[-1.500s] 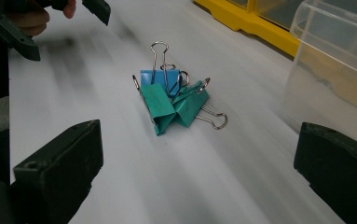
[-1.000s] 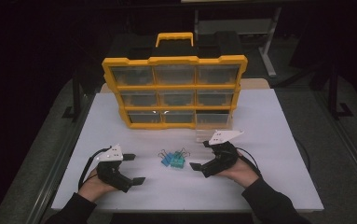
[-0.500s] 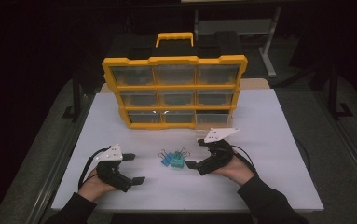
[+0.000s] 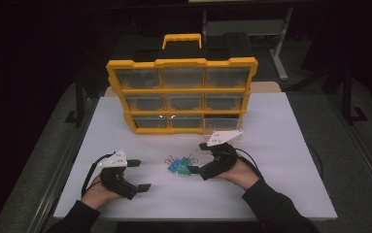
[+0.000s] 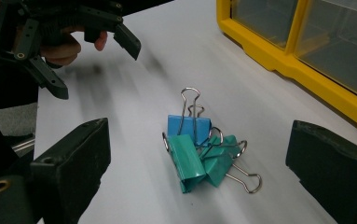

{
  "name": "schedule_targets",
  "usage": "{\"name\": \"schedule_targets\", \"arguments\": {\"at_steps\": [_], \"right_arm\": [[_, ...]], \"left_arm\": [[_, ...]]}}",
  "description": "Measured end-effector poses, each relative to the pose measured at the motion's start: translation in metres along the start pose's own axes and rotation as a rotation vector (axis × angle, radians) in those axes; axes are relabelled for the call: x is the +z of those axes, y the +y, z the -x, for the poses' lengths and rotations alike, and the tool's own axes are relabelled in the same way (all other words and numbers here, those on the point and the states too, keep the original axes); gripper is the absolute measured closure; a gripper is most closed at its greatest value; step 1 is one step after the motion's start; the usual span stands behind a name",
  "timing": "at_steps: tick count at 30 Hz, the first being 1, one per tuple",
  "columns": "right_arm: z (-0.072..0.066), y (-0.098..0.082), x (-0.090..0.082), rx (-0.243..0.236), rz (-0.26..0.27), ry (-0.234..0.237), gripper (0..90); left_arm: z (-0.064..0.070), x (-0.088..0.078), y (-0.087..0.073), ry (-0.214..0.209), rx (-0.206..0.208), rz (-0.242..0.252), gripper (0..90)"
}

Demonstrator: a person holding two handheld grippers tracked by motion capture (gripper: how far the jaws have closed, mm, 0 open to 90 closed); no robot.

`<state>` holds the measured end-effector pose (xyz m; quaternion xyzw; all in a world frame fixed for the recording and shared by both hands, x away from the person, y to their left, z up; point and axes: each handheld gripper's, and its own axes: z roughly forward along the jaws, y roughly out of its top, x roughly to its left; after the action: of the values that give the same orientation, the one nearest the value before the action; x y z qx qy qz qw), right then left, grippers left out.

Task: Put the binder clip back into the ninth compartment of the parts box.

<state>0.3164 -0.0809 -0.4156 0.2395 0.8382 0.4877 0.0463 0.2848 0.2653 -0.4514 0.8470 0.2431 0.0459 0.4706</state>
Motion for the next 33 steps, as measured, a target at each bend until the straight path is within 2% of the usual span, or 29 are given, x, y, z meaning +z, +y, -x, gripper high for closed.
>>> {"name": "schedule_targets", "arguments": {"at_steps": [11,22,27,33], "right_arm": [[-0.001,0.007,0.009,-0.015,0.004,0.027,8.8],[0.0,0.012,0.021,-0.036,-0.008,0.055,15.9],[0.0,0.013,0.027,-0.044,-0.019,0.069,20.8],[-0.001,0.012,0.03,-0.054,-0.04,0.089,30.9]], "left_arm": [[0.0,0.0,0.0,-0.002,0.004,0.004,0.0],[0.0,0.0,0.0,-0.003,0.002,0.007,0.0],[0.0,-0.001,0.0,-0.002,0.002,0.007,0.0],[0.0,-0.001,0.0,-0.002,0.002,0.007,0.0]]}}
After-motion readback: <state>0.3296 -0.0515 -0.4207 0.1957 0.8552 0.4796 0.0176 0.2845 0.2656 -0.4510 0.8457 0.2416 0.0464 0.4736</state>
